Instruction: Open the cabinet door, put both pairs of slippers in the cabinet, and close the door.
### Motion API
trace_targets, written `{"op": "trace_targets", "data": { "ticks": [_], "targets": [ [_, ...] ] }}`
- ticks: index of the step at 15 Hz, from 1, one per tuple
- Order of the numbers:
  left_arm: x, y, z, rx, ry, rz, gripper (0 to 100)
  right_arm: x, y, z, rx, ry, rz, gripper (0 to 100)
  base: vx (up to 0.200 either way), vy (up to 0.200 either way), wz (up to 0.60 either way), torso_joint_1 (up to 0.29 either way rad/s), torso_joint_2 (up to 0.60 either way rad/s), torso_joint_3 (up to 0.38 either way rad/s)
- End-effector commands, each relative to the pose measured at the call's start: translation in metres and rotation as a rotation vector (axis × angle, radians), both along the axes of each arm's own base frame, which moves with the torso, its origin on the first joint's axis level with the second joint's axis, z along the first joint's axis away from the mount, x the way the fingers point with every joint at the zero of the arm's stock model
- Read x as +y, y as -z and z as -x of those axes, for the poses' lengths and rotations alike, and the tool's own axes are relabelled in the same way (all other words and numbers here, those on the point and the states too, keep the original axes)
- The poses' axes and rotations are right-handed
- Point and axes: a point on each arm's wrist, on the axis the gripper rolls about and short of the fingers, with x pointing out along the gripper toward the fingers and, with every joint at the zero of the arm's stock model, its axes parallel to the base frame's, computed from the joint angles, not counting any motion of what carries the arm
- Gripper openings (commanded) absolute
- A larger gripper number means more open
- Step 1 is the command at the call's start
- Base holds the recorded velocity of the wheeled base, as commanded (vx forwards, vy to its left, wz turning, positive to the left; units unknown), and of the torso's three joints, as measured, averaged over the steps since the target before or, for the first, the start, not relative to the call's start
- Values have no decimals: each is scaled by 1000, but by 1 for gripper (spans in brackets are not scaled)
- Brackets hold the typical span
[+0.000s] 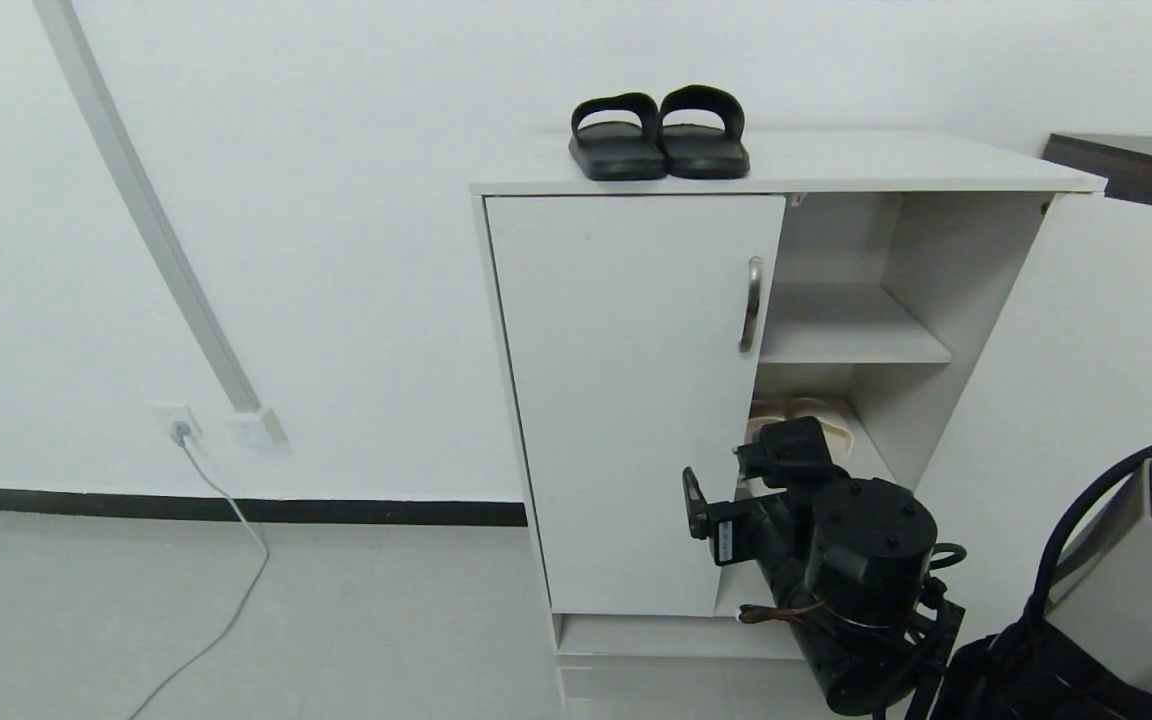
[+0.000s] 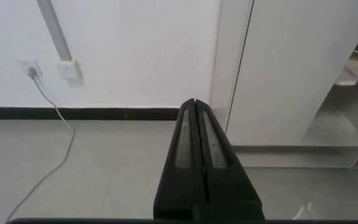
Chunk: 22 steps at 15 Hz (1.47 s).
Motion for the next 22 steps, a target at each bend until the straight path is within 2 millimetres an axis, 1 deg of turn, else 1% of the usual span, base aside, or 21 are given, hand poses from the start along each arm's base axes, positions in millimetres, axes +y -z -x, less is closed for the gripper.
{"op": "trace_targets", "data": {
  "ticks": [1,10,12,17,22],
  "targets": [
    [0,0,0,2,0,0,0,-1,0,-1,0,4,1,100,0,0,0,85,-500,-364],
    [0,0,0,2,1,0,0,0,-1,-1,-2,1,-2,100,0,0,0,140,-463,-335],
    [0,0,0,2,0,0,0,1,1,2,3,-5,6,100,0,0,0,173,-486,-322],
    [0,0,0,2,0,0,0,0,0,3,3,-5,7,100,0,0,0,200,-505,-309],
    [0,0,0,2,0,0,0,3,-2,6,-2,-18,3,100,0,0,0,233,-538,-319]
  ]
}}
